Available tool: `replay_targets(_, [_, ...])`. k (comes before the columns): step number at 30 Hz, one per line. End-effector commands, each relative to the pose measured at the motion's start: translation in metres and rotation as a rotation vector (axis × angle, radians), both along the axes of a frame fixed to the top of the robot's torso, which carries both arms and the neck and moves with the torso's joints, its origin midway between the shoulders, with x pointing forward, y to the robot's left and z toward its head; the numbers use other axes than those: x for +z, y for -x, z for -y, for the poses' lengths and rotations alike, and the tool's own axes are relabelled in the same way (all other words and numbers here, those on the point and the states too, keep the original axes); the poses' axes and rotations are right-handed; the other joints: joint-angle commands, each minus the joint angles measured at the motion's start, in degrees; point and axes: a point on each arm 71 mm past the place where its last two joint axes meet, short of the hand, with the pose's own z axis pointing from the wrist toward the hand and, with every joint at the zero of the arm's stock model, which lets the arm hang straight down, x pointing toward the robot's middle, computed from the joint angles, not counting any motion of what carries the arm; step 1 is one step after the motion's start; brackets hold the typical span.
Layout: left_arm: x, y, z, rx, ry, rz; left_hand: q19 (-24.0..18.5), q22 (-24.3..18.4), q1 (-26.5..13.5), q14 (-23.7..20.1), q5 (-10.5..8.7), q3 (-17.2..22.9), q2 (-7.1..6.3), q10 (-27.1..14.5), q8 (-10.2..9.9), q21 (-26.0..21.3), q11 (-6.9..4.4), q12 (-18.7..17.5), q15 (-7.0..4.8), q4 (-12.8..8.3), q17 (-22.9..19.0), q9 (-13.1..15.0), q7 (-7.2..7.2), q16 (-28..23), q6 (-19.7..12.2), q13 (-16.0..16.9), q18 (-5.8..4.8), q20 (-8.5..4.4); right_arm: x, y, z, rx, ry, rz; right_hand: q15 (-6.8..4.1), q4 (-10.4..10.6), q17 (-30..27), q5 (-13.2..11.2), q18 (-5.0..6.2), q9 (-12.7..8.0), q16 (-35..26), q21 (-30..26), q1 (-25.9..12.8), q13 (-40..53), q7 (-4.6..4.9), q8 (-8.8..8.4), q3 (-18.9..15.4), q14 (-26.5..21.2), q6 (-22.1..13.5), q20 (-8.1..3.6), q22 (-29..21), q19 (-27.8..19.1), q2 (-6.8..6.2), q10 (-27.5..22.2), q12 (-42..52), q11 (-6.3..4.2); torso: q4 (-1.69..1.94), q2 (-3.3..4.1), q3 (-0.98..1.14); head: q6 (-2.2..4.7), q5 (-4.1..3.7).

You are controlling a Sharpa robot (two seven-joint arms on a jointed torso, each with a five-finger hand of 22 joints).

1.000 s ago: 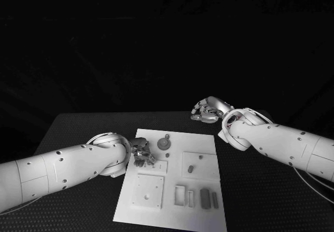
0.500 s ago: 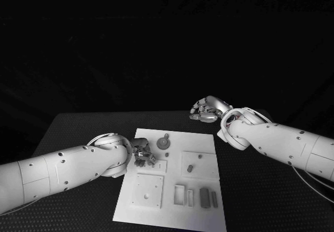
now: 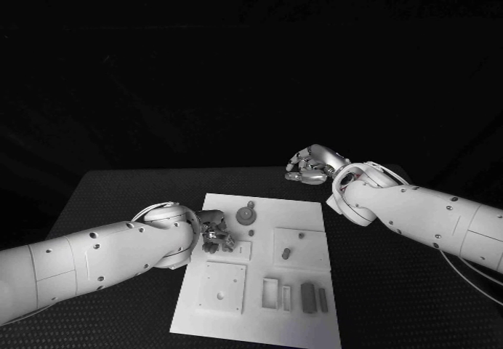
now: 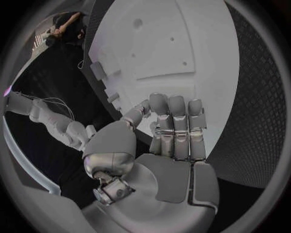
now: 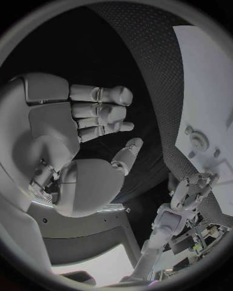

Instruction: Assemble the parts on the task board

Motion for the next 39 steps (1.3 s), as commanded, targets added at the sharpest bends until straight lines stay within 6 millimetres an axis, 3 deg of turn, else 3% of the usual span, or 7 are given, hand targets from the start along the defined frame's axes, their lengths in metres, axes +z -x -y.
replay_targets(1, [-0.0006, 0.0006, 0.0019, -0.012, -0.018, 0.007, 0.5, 0.17, 0.53, 0.44, 0.16, 0.05, 0.25, 0.2, 0.12, 0.29, -0.21, 0.44, -0.08, 0.27, -0.07, 0.08, -3.56, 0.4, 4.6, 0.17, -0.95, -4.95, -0.0002, 0.0008, -0.0024, 0.014, 0.003, -0.01, 0.09, -0.02, -0.06, 0.2, 2.63, 0.07, -0.2, -0.33, 0.0, -0.04, 0.44, -0.27, -0.39, -0.29, -0.04, 0.06, -0.07, -0.37, 0.15, -0.27, -0.34, -0.06, 0.04, 0.01, -0.01, -0.05, 0.01])
replay_targets(39, [0.0008, 0.0005, 0.0011, 0.034, 0.02, 0.05, 0.55, 0.66, 0.4, 0.14, -0.08, 0.2, 0.68, -0.22, -0.11, 0.38, -0.15, 0.76, -0.14, 0.36, -0.57, 0.38, -3.55, 0.75, 4.95, 0.25, -1.03, -5.11, -0.0014, 0.0006, -0.0027, 0.009, 0.007, -0.024, 0.13, -0.02, -0.08, 0.24, 2.63, 0.17, -0.23, -0.38, -0.05, -0.14, 0.46, -0.35, -0.55, -0.31, -0.09, 0.05, -0.05, -0.38, 0.33, -0.38, -0.3, -0.03, 0.02, 0.0, -0.01, 0.29, -0.05])
